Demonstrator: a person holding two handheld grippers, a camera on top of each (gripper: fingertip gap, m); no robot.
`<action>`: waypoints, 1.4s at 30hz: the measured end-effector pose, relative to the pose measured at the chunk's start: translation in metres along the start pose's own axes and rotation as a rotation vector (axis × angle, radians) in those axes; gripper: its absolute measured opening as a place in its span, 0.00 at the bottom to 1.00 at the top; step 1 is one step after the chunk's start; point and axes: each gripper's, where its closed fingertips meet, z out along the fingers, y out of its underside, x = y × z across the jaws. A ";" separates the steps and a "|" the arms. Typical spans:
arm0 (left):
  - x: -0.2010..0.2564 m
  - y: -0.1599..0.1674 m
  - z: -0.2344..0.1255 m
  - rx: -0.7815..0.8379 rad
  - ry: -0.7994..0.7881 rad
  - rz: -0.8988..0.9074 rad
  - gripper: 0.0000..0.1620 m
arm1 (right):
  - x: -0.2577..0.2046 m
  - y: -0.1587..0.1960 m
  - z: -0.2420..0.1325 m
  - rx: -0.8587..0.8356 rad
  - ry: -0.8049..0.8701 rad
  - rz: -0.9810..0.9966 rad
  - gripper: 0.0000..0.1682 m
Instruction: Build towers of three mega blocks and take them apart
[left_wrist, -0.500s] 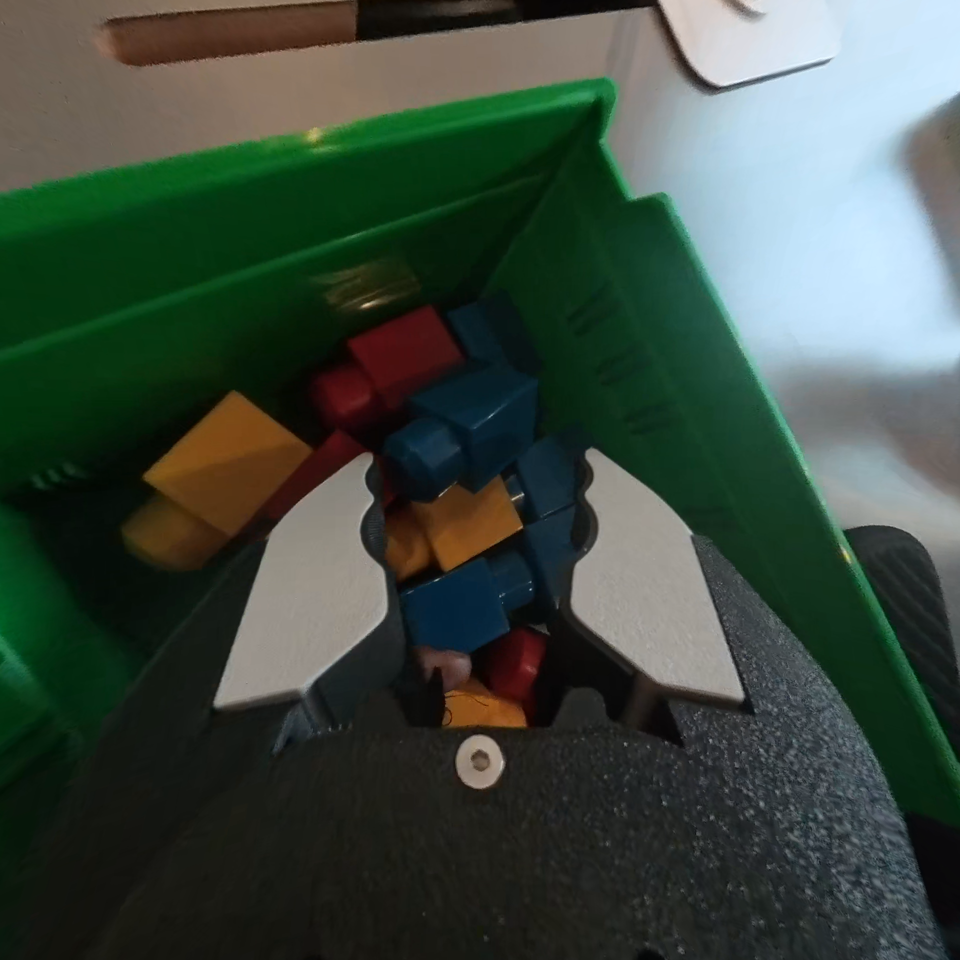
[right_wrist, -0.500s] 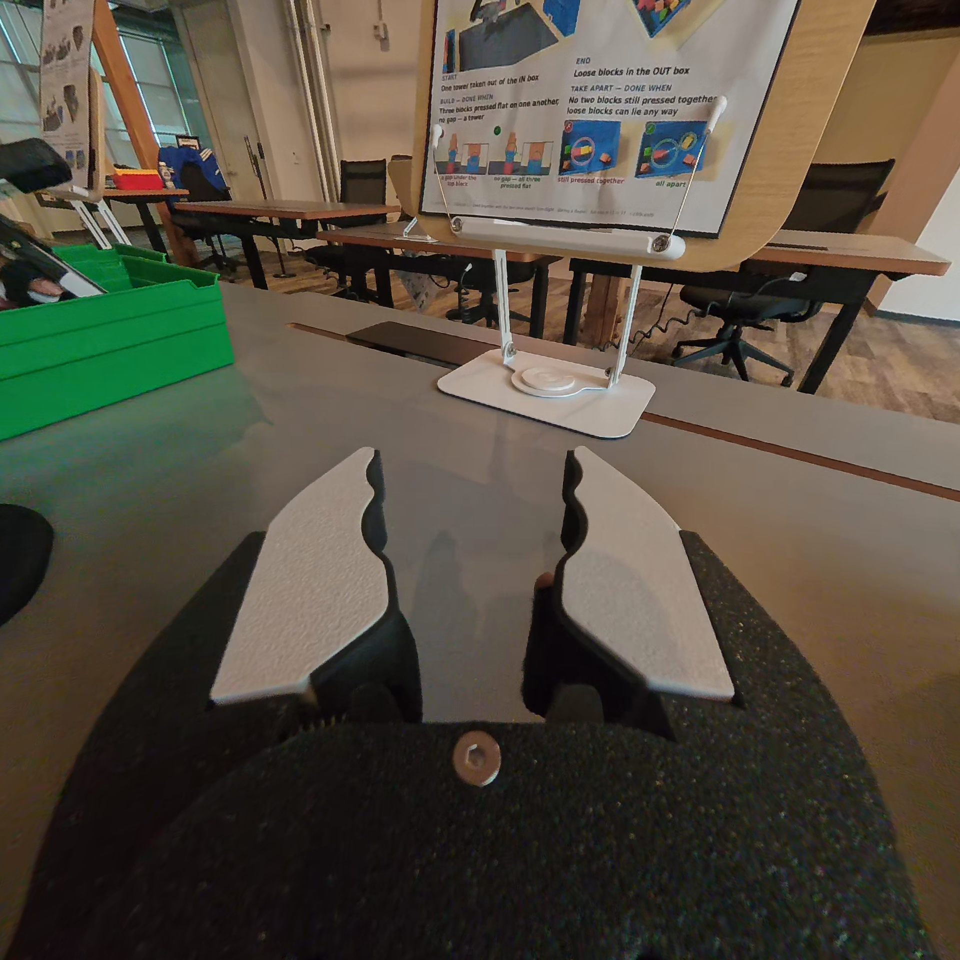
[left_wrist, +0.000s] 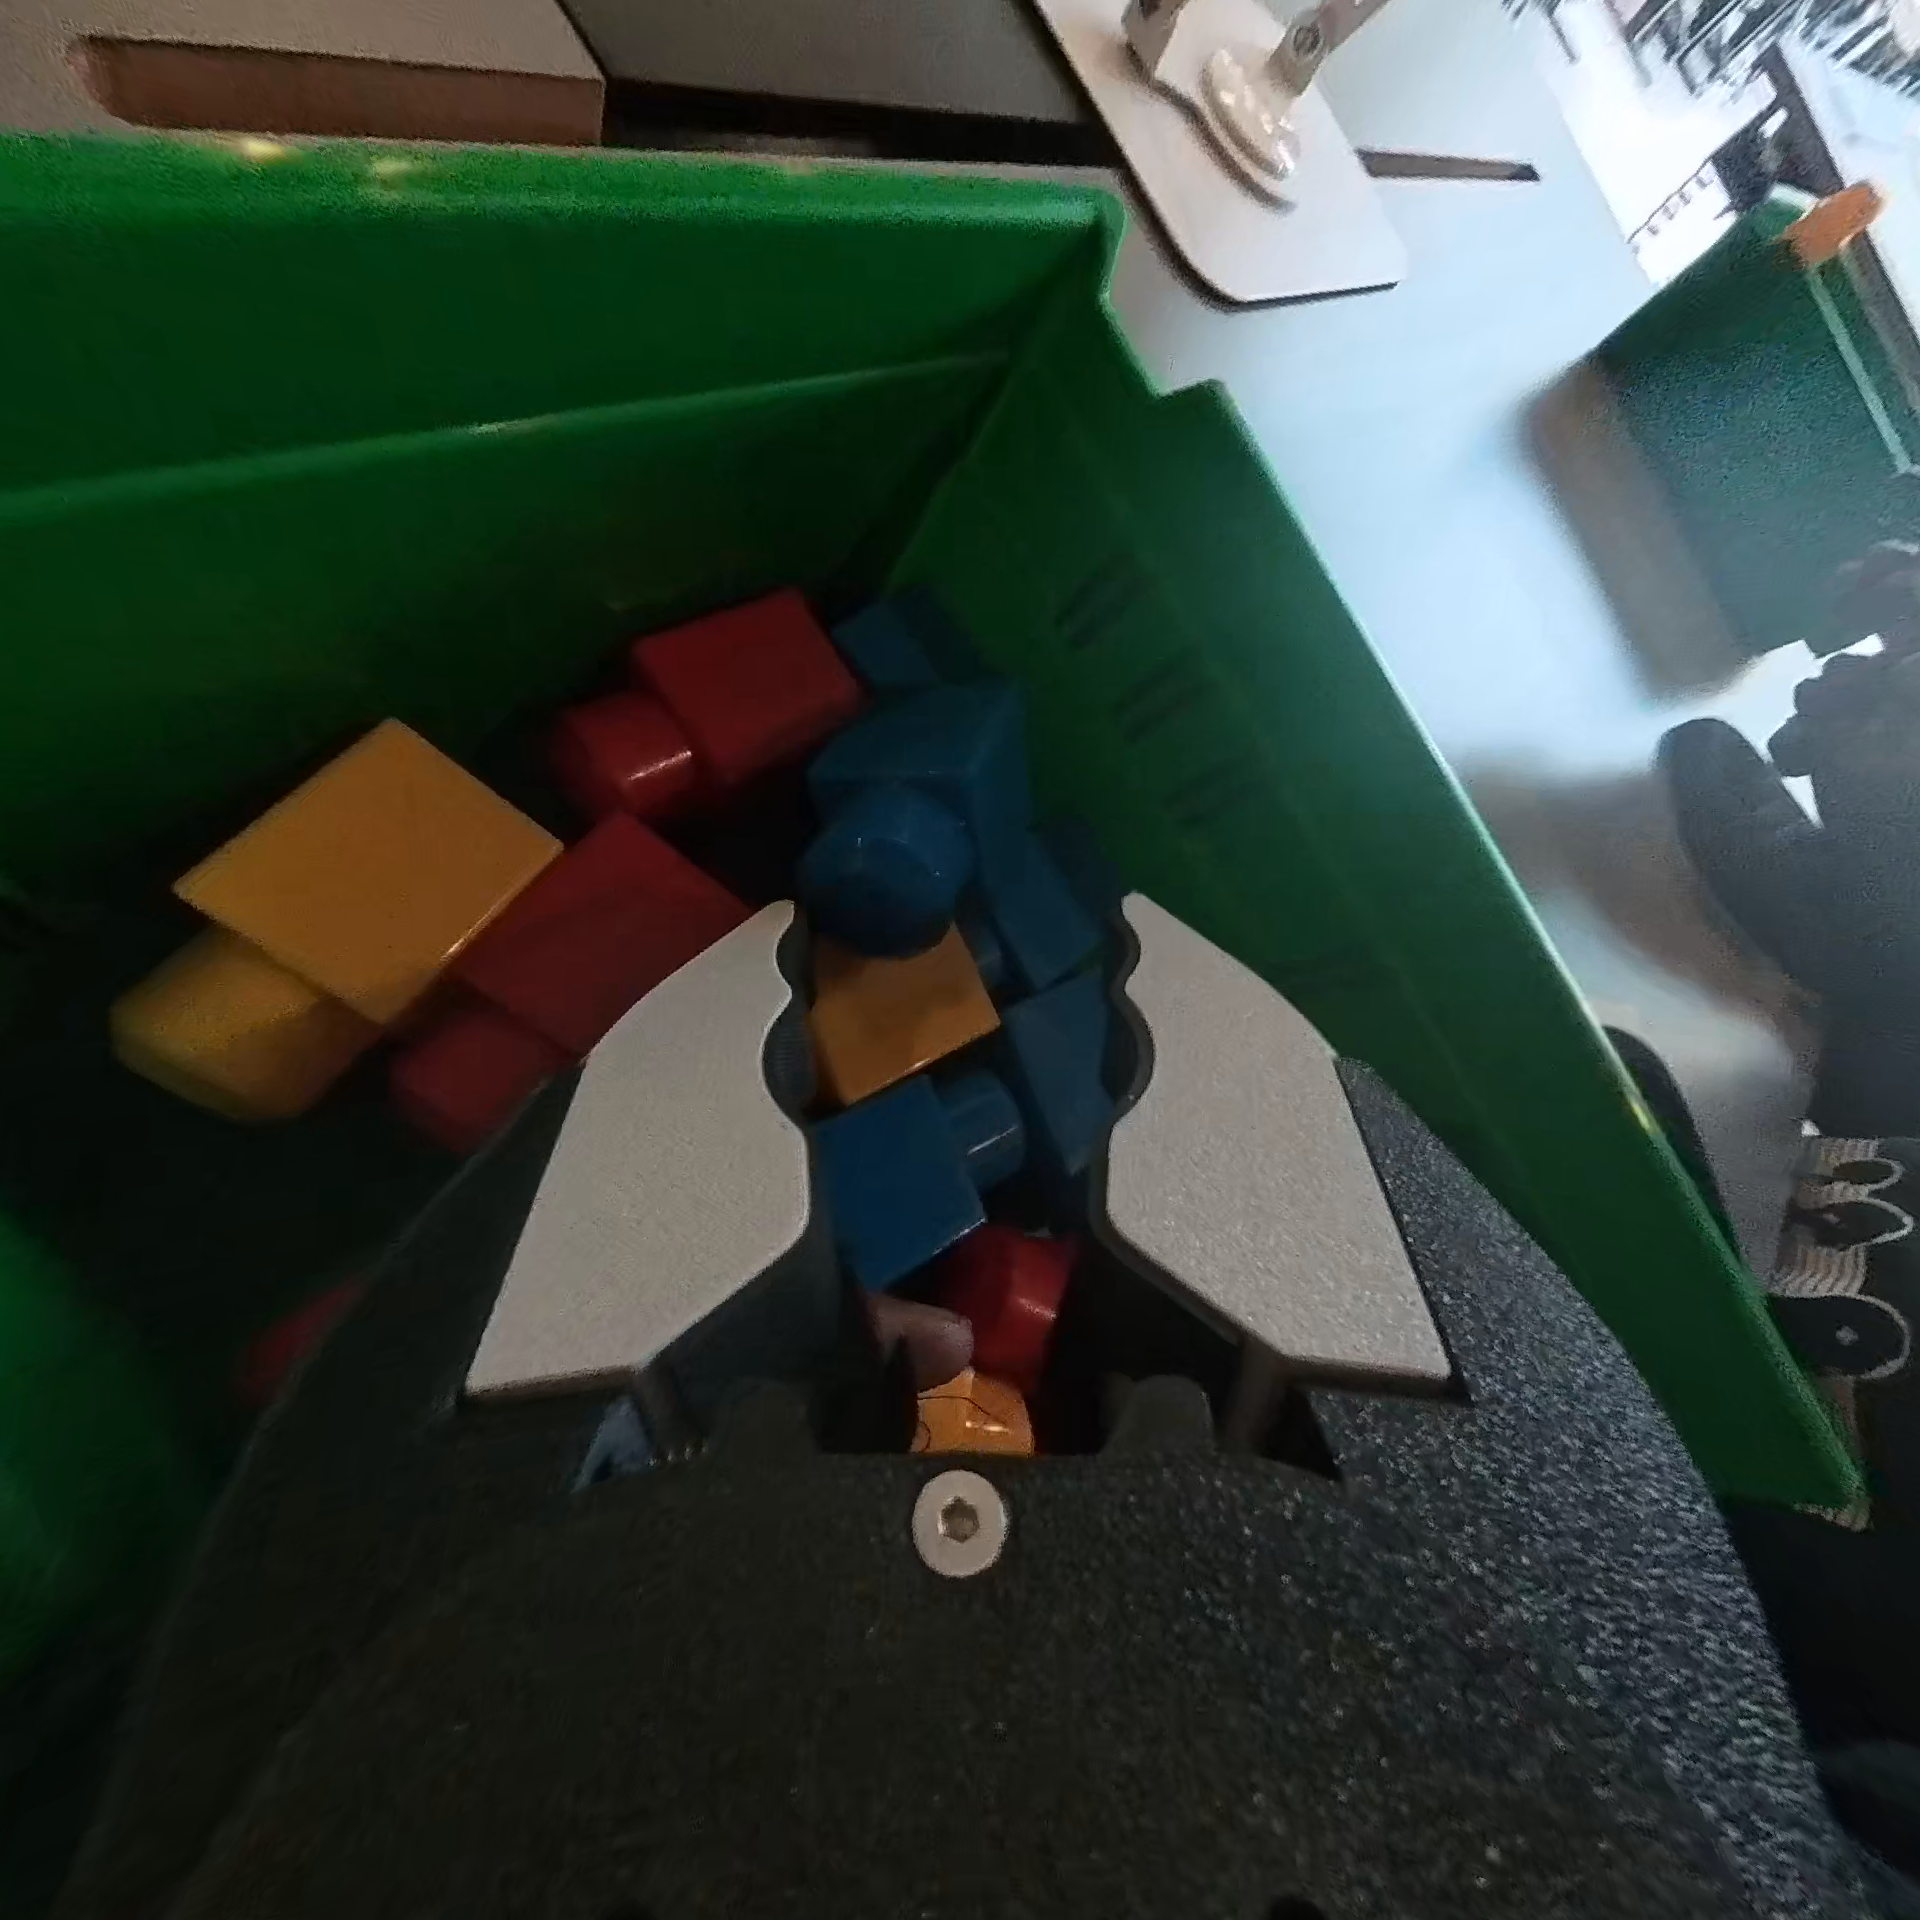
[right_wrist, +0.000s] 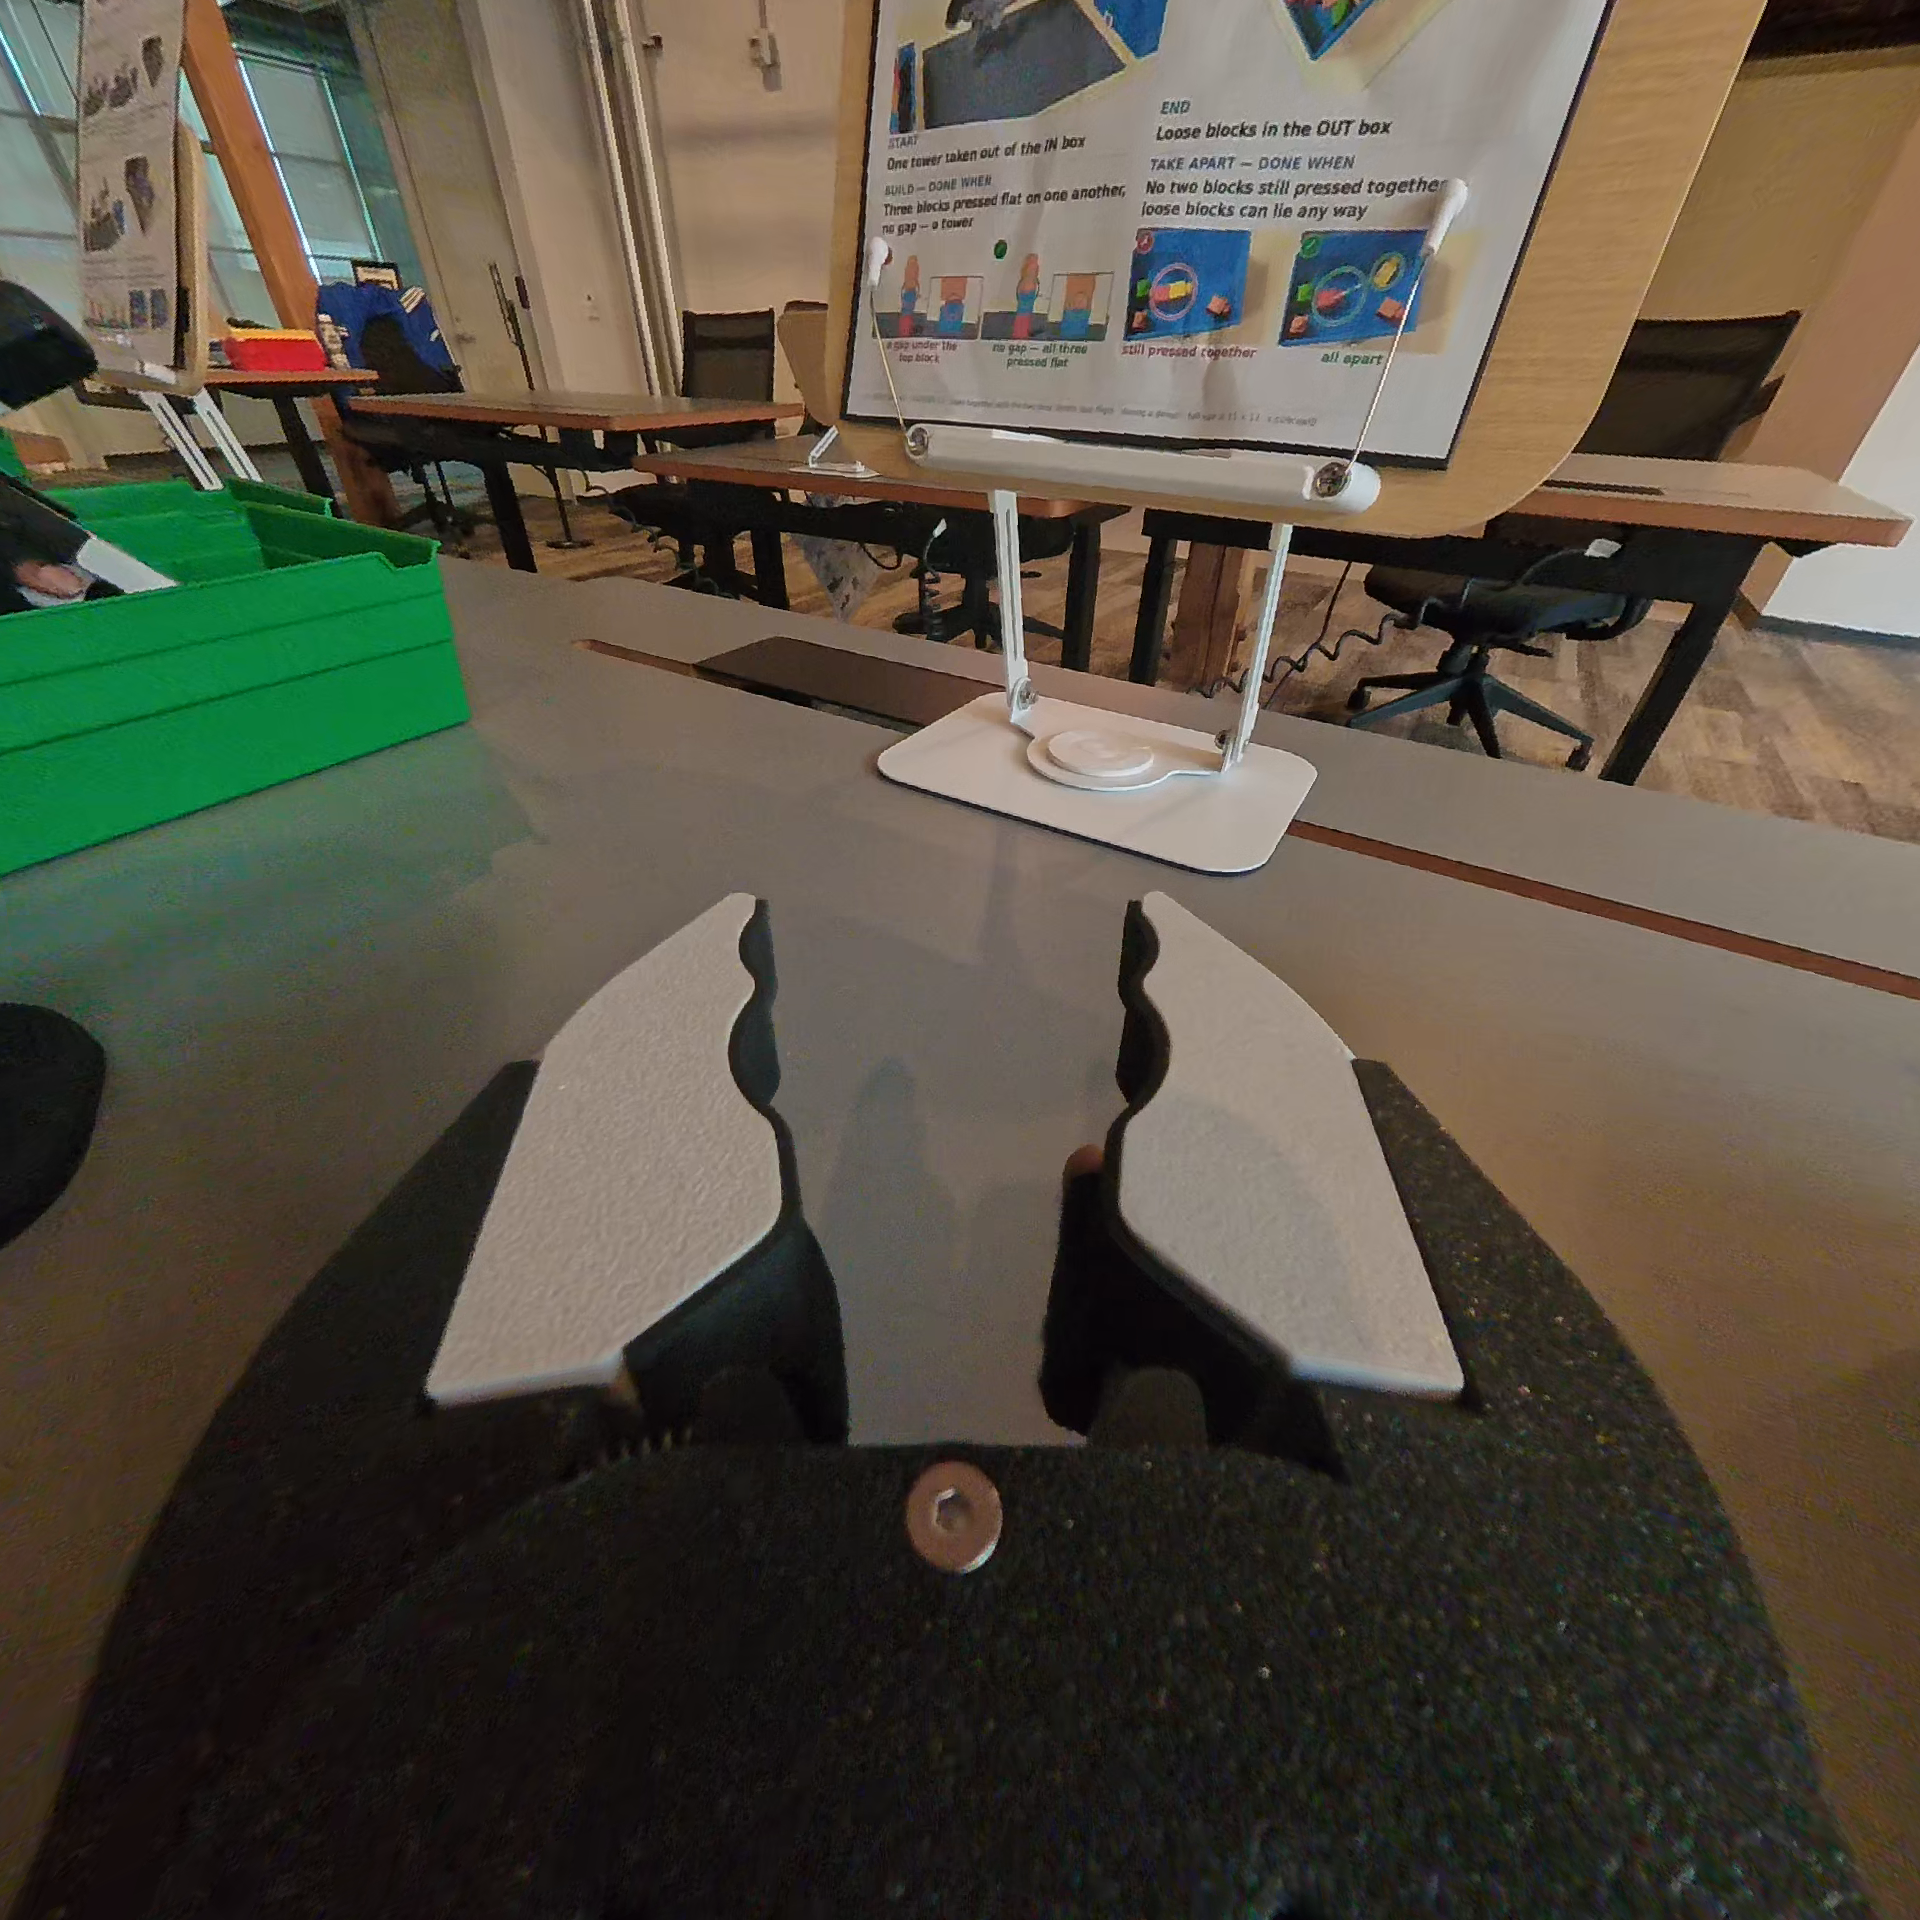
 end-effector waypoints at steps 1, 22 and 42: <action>0.000 -0.001 0.001 0.017 0.012 -0.012 0.32 | 0.000 0.000 0.000 0.002 0.000 -0.001 0.38; 0.017 -0.023 0.010 0.100 0.136 -0.088 0.26 | 0.000 -0.007 0.001 0.028 -0.002 -0.003 0.35; 0.045 -0.002 0.042 -0.160 0.013 0.335 0.24 | -0.004 -0.013 -0.001 0.054 -0.018 -0.011 0.34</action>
